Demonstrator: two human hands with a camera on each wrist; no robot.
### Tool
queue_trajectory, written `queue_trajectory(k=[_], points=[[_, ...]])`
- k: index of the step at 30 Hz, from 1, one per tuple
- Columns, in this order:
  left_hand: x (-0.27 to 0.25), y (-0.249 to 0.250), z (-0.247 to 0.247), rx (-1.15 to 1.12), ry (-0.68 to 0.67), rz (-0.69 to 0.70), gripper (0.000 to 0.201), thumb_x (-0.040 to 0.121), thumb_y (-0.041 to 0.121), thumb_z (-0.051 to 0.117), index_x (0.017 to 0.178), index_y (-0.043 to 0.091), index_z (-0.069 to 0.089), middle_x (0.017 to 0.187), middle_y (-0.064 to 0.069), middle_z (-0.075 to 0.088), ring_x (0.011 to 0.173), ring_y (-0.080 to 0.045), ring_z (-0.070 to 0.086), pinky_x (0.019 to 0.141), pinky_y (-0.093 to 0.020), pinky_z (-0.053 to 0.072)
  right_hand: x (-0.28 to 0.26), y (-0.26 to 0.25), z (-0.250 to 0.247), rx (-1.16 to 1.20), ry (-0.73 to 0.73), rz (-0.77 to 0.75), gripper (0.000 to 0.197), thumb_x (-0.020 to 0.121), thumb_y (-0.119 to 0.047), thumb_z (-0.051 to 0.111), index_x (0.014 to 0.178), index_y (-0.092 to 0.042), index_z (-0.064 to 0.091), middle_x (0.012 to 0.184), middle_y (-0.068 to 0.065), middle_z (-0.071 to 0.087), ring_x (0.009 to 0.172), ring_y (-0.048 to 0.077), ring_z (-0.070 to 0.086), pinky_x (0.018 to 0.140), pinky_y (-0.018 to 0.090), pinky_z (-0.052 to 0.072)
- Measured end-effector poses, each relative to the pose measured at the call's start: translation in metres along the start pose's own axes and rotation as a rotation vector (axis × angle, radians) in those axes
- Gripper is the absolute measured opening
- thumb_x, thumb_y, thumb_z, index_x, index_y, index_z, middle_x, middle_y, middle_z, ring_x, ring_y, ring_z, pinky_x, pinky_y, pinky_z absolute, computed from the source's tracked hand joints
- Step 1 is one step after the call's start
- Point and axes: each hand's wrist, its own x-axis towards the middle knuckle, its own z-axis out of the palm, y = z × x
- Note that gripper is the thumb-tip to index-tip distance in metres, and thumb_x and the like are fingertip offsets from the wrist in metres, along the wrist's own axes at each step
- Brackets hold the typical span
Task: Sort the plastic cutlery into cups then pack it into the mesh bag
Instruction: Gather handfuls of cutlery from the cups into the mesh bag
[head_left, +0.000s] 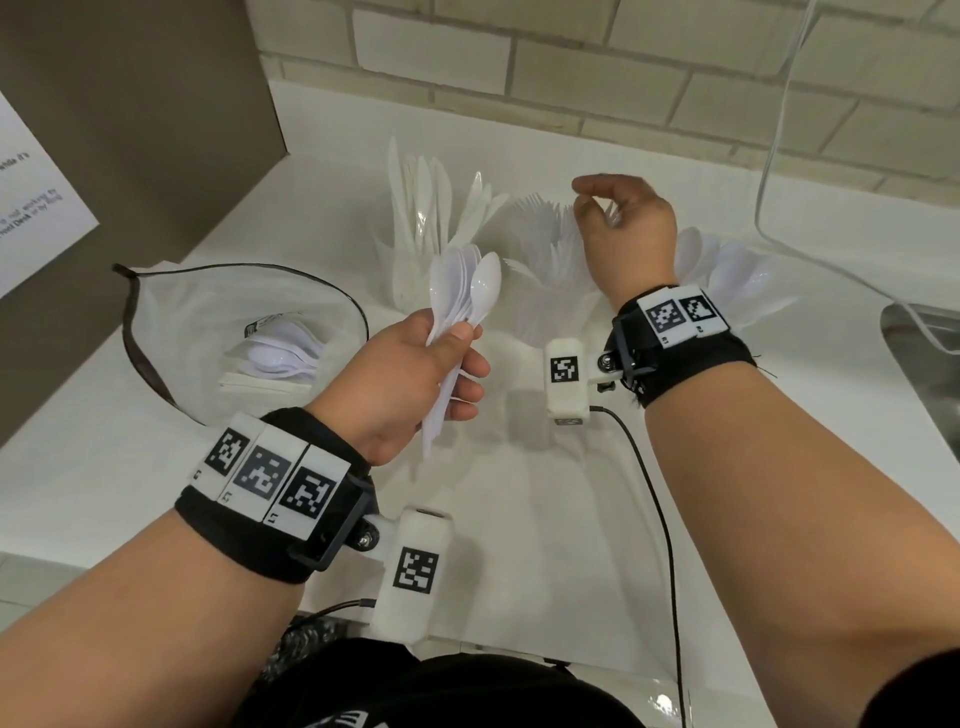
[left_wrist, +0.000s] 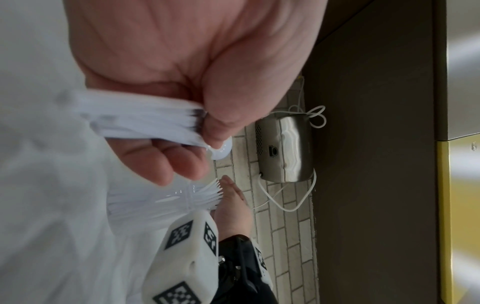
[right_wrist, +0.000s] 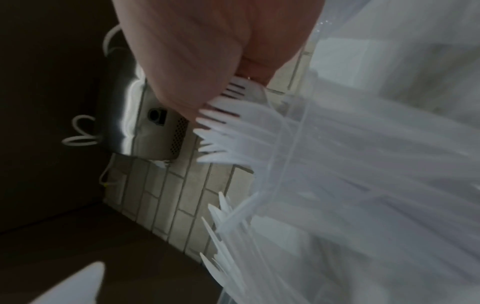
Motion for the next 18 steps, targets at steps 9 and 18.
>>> queue_trajectory(k=[9,18], points=[[0.001,0.002,0.002,0.032,0.011,0.048,0.014,0.099,0.025,0.048,0.108,0.018,0.056,0.079,0.001,0.062,0.057,-0.011,0.052,0.056,-0.027,0.047,-0.053,-0.059,-0.003,0.114,-0.093,-0.112,0.014,0.084,-0.025,0.064,0.096,-0.019,0.068,0.085,-0.004,0.068,0.08,0.011,0.066,0.079,0.026,0.055],[-0.001,0.003,0.01,0.035,0.012,0.064,0.022,0.102,0.026,0.039,0.109,0.013,0.056,0.08,-0.006,0.066,0.056,-0.014,0.062,0.062,-0.034,0.056,-0.073,-0.057,-0.01,0.413,-0.537,0.361,0.03,0.093,-0.008,0.058,0.123,-0.008,0.056,0.084,0.008,0.066,0.068,0.018,0.066,0.078,0.04,0.058]])
